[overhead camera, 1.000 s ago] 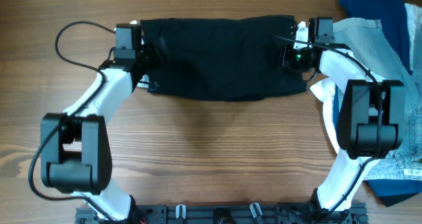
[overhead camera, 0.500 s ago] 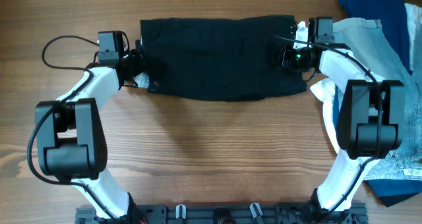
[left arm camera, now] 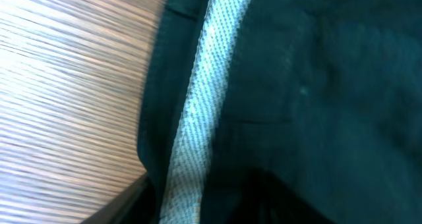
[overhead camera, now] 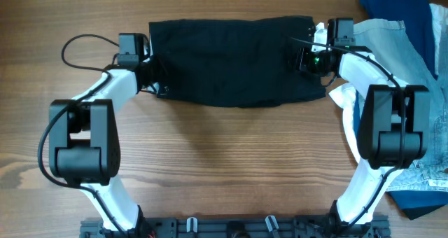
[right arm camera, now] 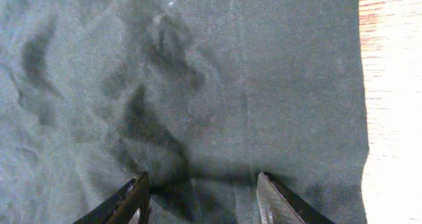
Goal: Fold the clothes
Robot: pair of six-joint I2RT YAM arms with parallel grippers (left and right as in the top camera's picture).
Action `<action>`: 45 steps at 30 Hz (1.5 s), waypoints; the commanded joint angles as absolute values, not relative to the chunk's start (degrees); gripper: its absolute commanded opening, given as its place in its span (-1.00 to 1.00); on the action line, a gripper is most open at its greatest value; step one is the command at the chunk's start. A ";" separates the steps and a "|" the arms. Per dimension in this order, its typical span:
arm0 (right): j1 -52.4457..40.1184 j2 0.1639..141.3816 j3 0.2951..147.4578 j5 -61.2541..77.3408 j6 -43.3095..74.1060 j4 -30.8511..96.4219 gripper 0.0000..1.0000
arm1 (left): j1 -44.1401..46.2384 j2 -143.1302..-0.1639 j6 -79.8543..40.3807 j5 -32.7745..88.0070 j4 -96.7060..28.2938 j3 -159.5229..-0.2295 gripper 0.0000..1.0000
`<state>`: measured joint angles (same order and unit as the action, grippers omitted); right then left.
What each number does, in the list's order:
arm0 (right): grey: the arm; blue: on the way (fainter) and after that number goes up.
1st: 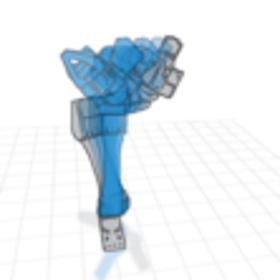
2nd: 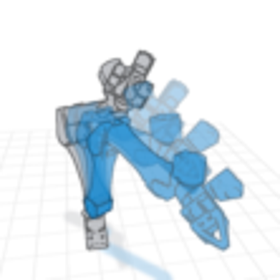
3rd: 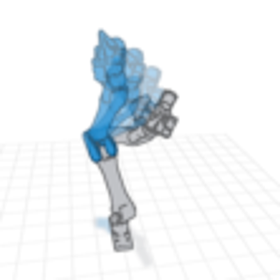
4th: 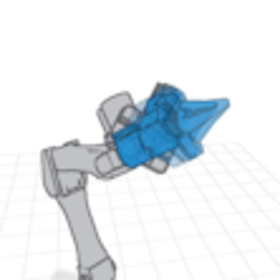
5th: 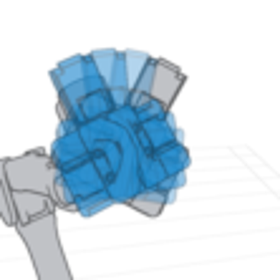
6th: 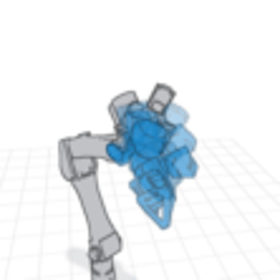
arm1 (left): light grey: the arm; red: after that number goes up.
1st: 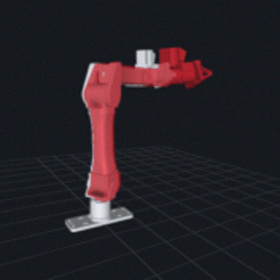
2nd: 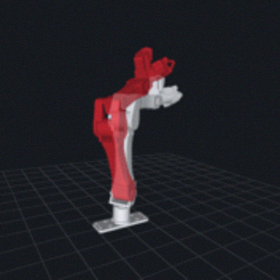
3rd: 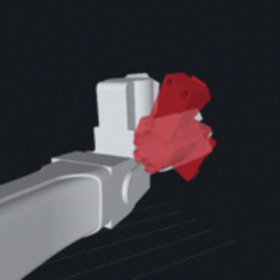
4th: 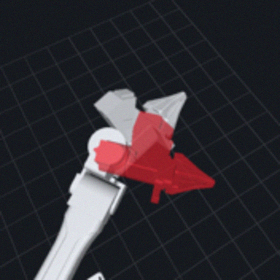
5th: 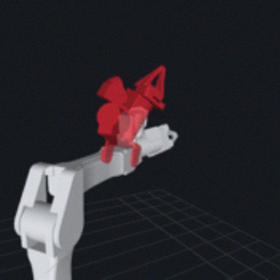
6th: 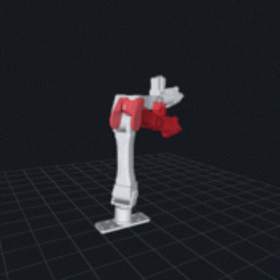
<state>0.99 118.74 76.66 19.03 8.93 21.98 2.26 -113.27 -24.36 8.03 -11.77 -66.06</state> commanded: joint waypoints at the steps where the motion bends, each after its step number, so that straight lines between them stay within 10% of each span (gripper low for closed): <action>1: 1.08 119.85 77.14 17.58 9.06 22.61 0.05 | 4.29 -115.63 -24.16 9.32 -12.51 -65.49 -0.47; 5: 1.08 119.85 77.14 17.87 9.02 23.18 -0.07 | 3.49 -115.31 -24.08 8.25 -12.56 -65.49 -0.92; 45: -1.93 116.68 77.14 34.04 9.02 27.44 -0.64 | 7.92 -104.07 -9.17 -0.30 -55.42 -108.68 -0.92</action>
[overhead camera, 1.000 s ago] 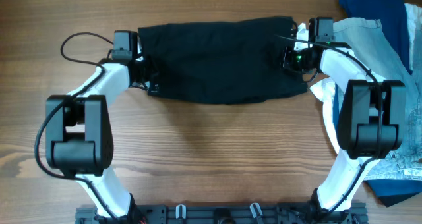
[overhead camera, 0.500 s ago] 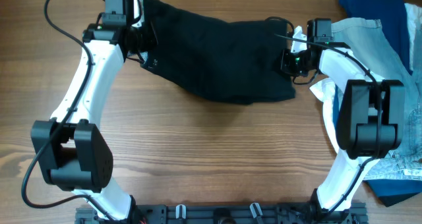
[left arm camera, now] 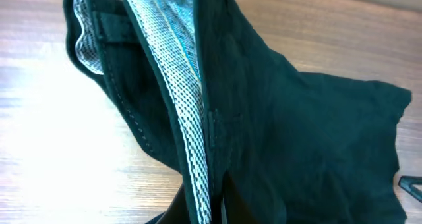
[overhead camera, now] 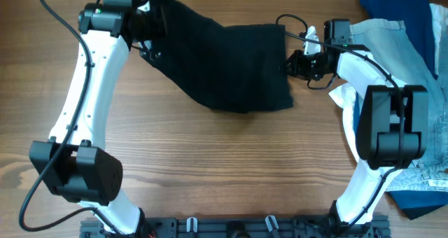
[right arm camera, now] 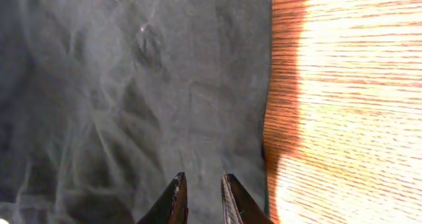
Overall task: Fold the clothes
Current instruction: 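Grasp the left end with the left gripper and fold it rightward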
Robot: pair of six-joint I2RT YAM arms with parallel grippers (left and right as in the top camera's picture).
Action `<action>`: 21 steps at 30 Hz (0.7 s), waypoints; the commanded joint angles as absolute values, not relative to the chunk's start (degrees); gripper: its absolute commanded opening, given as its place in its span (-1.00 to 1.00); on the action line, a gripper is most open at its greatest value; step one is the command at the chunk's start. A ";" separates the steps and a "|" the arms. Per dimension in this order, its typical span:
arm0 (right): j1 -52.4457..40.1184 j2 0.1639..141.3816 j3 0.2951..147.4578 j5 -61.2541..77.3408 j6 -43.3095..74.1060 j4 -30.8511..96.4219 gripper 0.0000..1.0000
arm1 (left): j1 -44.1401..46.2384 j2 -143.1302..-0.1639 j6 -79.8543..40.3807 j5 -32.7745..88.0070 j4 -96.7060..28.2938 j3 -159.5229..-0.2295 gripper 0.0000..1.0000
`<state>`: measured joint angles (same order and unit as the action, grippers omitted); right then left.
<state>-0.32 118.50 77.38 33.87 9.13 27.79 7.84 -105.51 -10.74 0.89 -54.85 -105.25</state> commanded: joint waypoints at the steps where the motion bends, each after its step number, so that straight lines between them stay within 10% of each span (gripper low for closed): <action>1: -2.63 116.79 77.14 33.23 9.10 27.22 -0.65 | 8.25 -104.07 -9.17 -0.30 -55.42 -108.68 -0.92; 21: -5.72 122.43 75.83 27.09 13.78 24.08 -0.73 | 23.81 -105.82 -11.64 -0.03 -55.79 -108.64 -0.92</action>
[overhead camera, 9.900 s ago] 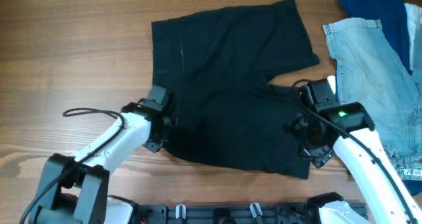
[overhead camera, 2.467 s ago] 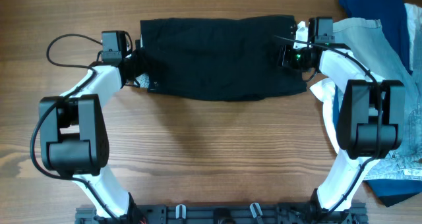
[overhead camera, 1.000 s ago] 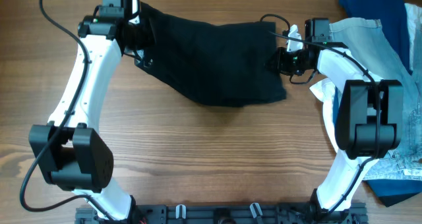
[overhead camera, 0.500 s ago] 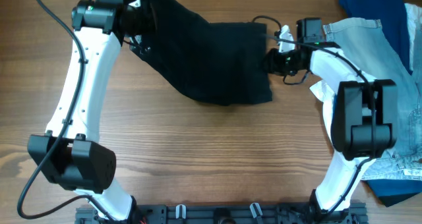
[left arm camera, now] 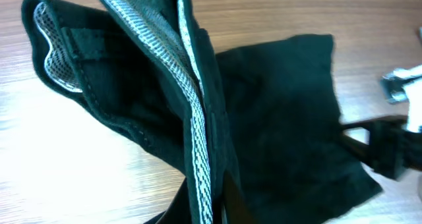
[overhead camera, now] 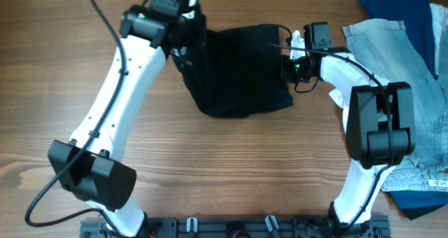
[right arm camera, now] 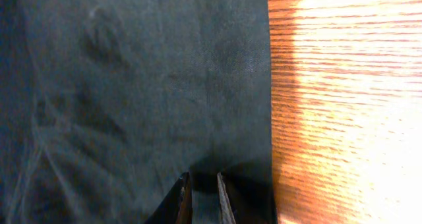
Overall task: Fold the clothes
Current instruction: 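Grasp the left end with the left gripper and fold it rightward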
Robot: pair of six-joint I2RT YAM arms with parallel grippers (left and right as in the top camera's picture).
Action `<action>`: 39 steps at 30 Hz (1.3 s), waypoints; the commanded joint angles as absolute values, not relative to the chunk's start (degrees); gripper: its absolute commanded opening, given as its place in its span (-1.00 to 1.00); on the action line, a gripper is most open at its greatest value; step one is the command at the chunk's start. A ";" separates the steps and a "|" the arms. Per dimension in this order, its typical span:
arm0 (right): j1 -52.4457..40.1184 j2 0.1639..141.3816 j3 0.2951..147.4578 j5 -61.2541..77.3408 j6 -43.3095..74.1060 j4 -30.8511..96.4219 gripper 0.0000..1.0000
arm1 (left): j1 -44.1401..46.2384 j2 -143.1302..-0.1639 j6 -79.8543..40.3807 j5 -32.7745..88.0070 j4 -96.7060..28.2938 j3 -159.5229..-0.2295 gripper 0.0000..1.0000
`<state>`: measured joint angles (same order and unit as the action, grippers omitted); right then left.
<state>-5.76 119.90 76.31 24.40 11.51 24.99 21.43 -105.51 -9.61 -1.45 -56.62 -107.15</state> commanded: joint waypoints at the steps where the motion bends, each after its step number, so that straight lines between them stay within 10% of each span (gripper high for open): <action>1: -5.72 122.48 75.83 27.64 14.09 23.77 -0.73 | 24.40 -106.17 -11.68 0.47 -55.51 -108.64 -0.92; 31: 1.69 107.79 75.83 47.46 27.16 7.99 -0.76 | 32.05 -121.82 -30.52 4.78 -44.23 -108.64 -0.92; 33: 3.75 105.21 75.83 47.46 27.51 8.16 -0.67 | 32.32 -121.84 -30.52 4.91 -44.05 -108.64 -0.61; 35: 5.96 103.53 75.83 47.46 27.62 8.64 -0.42 | 32.73 -121.84 -30.52 4.93 -43.59 -108.64 1.00; 39: 8.32 103.31 75.83 47.44 27.11 11.05 -0.36 | 33.28 -121.84 -30.46 4.89 -43.66 -108.64 1.00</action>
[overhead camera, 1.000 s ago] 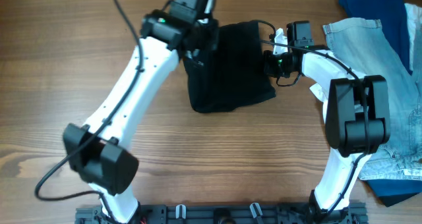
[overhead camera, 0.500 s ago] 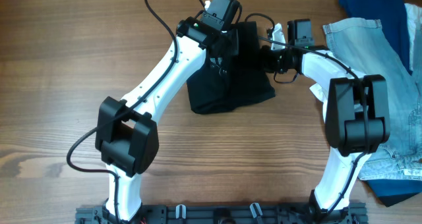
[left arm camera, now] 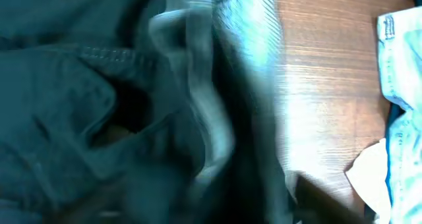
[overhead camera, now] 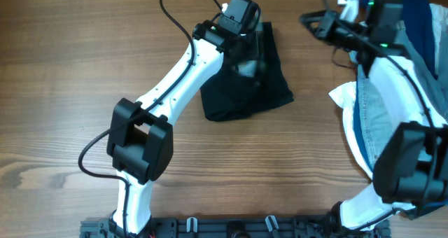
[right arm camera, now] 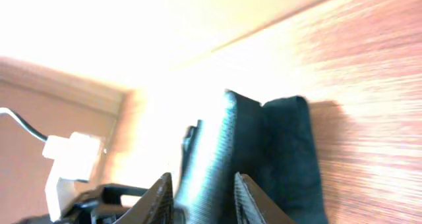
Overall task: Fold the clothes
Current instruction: 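Grasp the left end with the left gripper and fold it rightward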
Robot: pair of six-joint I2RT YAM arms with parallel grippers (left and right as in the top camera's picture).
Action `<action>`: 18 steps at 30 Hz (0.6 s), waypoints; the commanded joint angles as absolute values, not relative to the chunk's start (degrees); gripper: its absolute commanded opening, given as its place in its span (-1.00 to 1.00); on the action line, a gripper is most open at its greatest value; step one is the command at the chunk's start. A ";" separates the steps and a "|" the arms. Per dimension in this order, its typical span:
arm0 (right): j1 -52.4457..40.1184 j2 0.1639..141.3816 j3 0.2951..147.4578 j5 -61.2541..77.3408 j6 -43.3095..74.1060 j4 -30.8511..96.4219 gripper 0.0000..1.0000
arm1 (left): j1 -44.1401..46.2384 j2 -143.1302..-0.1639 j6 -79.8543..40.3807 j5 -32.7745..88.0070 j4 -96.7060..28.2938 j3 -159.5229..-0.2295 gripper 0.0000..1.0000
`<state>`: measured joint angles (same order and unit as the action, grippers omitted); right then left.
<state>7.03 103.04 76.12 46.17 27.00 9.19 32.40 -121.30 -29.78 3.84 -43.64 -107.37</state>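
Observation:
A black garment [overhead camera: 238, 101] lies folded into a narrow block on the wood table [overhead camera: 105, 126]. Its pale waistband lining shows in the blurred left wrist view, over the dark cloth [left arm camera: 66, 118]. My left gripper [overhead camera: 246, 59] is low over the garment's right part. In its own view the left gripper [left arm camera: 211, 204] looks open, with one finger [left arm camera: 316, 194] off to the right. My right gripper [overhead camera: 311, 21] is raised to the right of the garment and open. Between the right gripper's [right arm camera: 203, 197] fingers I only see the garment [right arm camera: 290, 151] farther off.
A pile of light denim [overhead camera: 381, 105] and dark blue cloth [overhead camera: 399, 0] lies along the right side under the right arm, with a white piece [overhead camera: 343, 94] beside it. The denim's edge [left arm camera: 395, 66] shows to the right of the garment.
The left gripper went from the garment's left part, with the raised waistband end in it, to the right part. It now looks open, and the garment is narrower. The right gripper has risen off the right edge and opened.
The garment first lay spread wide, with the left gripper at its left end and the right gripper open on its right end. Then the left gripper held the left end up while the right stayed nearly shut at the right edge. Now that end lies over the right half.

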 commanded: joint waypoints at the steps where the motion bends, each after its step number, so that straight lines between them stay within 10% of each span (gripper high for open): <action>1: 8.56 103.33 75.83 47.13 26.68 11.84 -0.36 | 33.28 -121.84 -30.22 4.89 -43.79 -108.64 1.00; 18: 8.71 103.33 75.83 41.41 20.88 18.57 -0.35 | 33.69 -126.56 -3.42 1.83 -60.84 -108.55 0.97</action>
<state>8.78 103.04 76.12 42.98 23.66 17.89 33.76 -122.74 -10.17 4.29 -57.63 -108.03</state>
